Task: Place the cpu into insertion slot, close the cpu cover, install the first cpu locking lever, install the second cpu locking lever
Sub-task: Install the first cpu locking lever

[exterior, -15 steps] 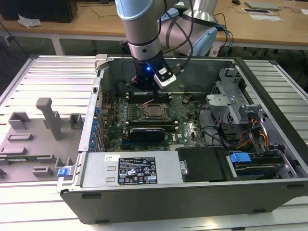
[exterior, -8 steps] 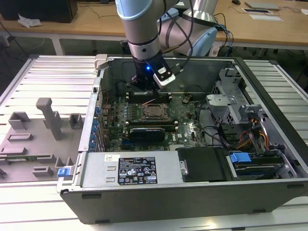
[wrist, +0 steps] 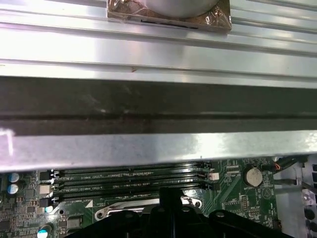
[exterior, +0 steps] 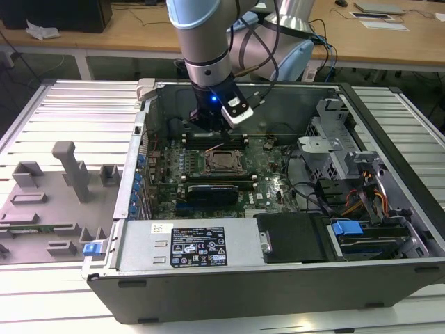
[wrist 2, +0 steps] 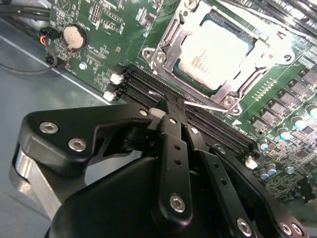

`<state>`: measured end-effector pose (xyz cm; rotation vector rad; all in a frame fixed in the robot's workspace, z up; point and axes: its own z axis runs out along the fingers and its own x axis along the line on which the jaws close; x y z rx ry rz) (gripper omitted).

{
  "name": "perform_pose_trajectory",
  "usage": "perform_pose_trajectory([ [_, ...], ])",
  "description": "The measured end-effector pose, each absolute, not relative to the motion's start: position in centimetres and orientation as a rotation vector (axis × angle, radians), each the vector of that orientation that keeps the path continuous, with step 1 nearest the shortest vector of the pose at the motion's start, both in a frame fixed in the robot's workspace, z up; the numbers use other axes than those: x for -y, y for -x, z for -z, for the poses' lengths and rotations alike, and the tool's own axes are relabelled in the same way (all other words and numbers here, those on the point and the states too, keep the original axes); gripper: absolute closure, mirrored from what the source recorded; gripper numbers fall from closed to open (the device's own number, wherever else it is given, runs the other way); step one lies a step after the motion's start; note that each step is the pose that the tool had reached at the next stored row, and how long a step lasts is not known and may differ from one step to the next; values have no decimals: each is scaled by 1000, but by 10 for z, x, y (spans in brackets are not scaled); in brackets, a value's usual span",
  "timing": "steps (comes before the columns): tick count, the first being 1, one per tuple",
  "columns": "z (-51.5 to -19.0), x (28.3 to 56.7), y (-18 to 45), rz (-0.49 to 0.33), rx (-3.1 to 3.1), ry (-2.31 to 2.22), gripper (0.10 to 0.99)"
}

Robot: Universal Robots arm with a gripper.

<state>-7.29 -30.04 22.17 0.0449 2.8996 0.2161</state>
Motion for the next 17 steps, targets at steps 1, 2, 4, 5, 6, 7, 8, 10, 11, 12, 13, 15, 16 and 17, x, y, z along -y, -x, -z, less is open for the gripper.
perform_pose_trajectory([
  [1,-220,300,73,-215,-2899,-55,980],
  [2,-220,300,73,-214,-2899,-62,980],
  [4,-218,300,73,-212,-2897,-81,980],
  [5,-217,300,73,-208,-2895,-106,980],
  [6,-217,300,73,-208,-2895,-116,980],
  [7,-216,300,73,-208,-2894,-123,980],
  [8,-215,299,73,-207,-2893,-136,980],
  [10,-213,297,73,-207,-2891,-158,980],
  [11,-212,297,73,-211,-2890,-167,980],
  [12,-212,296,73,-214,-2889,-173,980],
  [13,-211,296,73,-216,-2889,-177,980],
  [15,-210,296,73,-220,-2888,-184,980],
  [16,-210,295,73,-222,-2887,-189,980],
  [17,-209,295,73,-223,-2887,-194,980],
])
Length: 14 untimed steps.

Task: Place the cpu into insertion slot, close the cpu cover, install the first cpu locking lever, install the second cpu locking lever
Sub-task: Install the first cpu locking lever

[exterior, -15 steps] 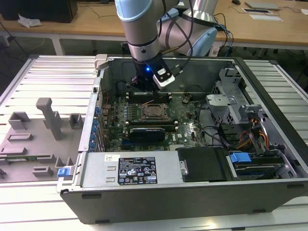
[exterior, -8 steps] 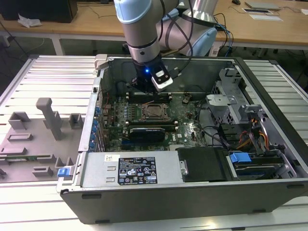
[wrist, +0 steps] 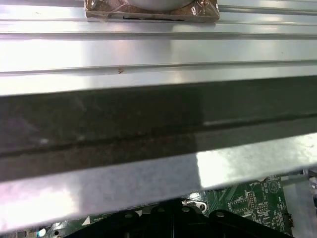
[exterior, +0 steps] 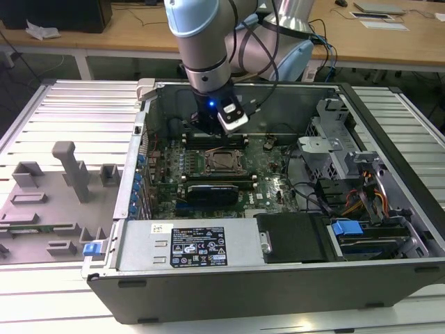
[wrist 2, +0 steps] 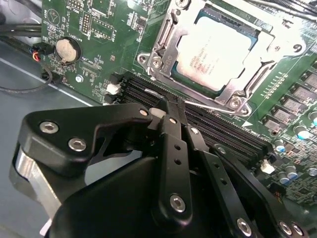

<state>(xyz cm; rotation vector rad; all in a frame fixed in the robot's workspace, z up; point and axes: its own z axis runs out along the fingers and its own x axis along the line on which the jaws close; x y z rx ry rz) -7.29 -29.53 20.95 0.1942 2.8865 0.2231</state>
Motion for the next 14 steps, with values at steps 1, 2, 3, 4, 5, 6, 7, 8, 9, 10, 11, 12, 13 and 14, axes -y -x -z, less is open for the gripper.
perform_pose_trajectory([
  [1,-209,295,73,-223,-2886,-200,980],
  [2,-208,295,73,-224,-2885,-206,980],
  [3,-208,295,73,-225,-2884,-213,980],
  [4,-207,295,73,-225,-2884,-219,980],
  [5,-206,295,73,-227,-2882,-229,980],
  [6,-206,295,73,-227,-2882,-233,980],
  [7,-205,295,73,-229,-2881,-242,980],
  [8,-203,295,73,-230,-2879,-253,980],
  [9,-202,295,73,-229,-2877,-266,980],
  [10,-201,295,73,-229,-2876,-274,980],
  [11,-201,295,73,-228,-2875,-280,980],
  [12,-200,295,73,-227,-2874,-288,980],
  [13,-199,295,73,-226,-2873,-294,980],
  [14,-199,295,73,-225,-2872,-303,980],
])
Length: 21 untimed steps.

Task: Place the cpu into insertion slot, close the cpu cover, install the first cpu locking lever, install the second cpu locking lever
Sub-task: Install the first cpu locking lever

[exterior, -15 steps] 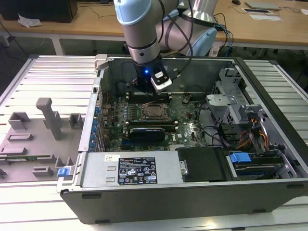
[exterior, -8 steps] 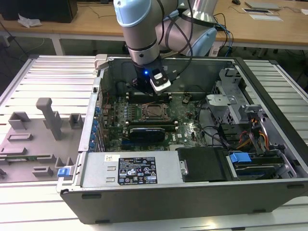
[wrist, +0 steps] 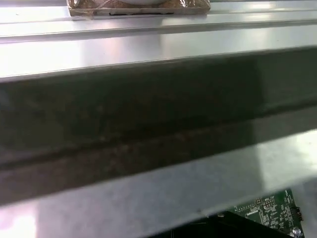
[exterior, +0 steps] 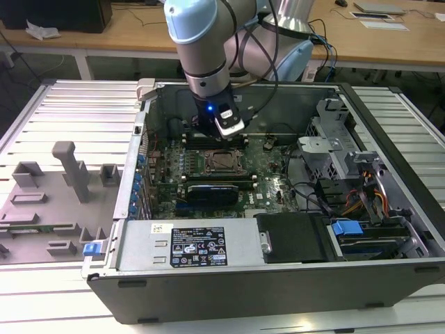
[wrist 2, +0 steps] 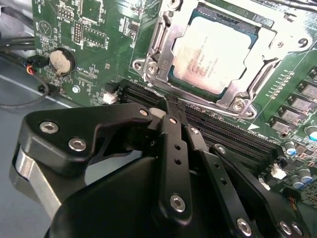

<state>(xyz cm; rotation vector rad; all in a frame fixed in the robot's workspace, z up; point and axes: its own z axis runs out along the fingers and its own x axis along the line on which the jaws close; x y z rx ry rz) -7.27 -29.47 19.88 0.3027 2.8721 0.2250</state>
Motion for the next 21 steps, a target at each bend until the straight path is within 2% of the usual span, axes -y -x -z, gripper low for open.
perform_pose_trajectory([
  [13,-195,295,73,-222,-2866,-342,980],
  [21,-206,295,73,-218,-2865,-346,980],
])
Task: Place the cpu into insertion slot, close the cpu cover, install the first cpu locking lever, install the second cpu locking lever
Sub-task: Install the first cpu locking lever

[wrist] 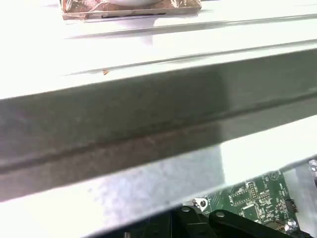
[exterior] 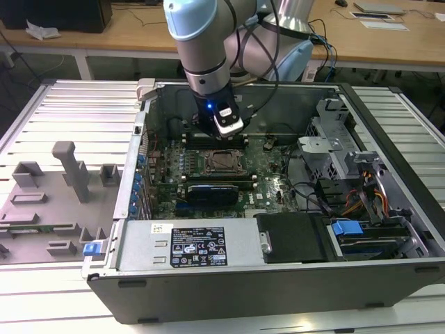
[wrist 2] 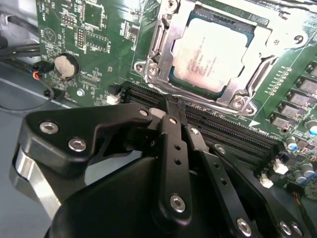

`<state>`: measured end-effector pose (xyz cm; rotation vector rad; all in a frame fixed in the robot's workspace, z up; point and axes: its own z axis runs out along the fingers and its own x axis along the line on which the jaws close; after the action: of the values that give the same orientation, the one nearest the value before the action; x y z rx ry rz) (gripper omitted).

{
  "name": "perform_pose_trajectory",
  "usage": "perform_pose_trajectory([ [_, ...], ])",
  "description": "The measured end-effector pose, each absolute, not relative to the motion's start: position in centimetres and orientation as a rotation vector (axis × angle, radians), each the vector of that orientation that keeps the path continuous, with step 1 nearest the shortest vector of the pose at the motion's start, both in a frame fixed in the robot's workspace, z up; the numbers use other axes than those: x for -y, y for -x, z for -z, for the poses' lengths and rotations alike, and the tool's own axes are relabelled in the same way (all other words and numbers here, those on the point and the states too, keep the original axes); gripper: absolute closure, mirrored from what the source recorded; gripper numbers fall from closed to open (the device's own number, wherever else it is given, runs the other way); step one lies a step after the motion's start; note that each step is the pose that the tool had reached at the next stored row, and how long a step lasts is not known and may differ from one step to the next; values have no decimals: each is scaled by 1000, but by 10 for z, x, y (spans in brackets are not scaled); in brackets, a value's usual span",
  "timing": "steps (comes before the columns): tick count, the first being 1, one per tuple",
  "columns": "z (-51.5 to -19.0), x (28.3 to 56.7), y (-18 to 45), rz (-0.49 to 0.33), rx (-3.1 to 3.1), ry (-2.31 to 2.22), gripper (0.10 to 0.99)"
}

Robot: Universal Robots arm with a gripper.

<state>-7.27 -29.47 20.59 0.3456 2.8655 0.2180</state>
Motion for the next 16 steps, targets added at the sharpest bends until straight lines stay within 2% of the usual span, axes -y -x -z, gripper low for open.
perform_pose_trajectory([
  [9,-214,295,68,-116,-2886,-402,980],
  [16,-233,295,66,-107,-2883,-416,980],
])
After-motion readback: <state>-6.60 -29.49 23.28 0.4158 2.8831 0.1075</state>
